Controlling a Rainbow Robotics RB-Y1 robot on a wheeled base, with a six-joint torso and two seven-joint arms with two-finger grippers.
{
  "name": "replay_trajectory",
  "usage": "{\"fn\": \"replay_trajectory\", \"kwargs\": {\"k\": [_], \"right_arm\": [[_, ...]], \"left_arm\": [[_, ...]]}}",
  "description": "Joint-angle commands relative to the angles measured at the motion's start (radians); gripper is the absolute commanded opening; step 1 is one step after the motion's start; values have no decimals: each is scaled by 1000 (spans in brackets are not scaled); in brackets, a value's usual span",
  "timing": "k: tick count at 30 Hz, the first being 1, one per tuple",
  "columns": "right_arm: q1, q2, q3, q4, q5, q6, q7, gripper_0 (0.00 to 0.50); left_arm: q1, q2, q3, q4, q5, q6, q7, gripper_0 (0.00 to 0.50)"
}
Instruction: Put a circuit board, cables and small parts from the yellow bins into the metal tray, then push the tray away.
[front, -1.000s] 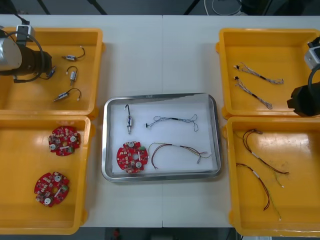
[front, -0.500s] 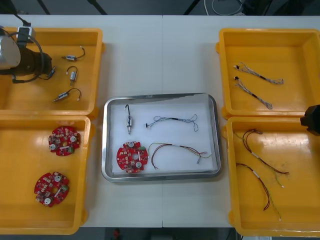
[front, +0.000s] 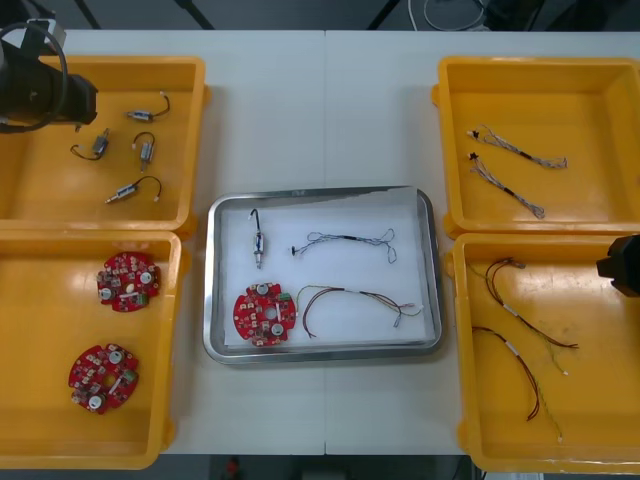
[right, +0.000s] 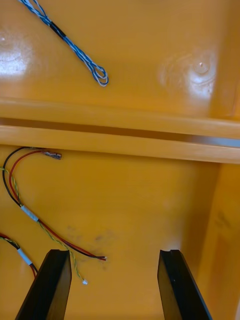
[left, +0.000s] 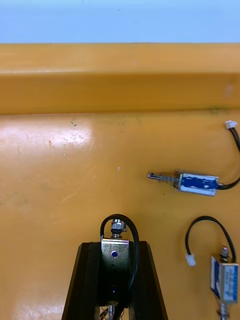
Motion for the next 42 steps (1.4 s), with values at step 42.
{"fn": "replay_trajectory", "kwargs": {"k": [42], "right_arm": [[132, 47, -2, -90, 9, 3, -83, 500]], "left_arm": [[-7, -121, -326, -1007, -80, 791, 1004, 0]]}}
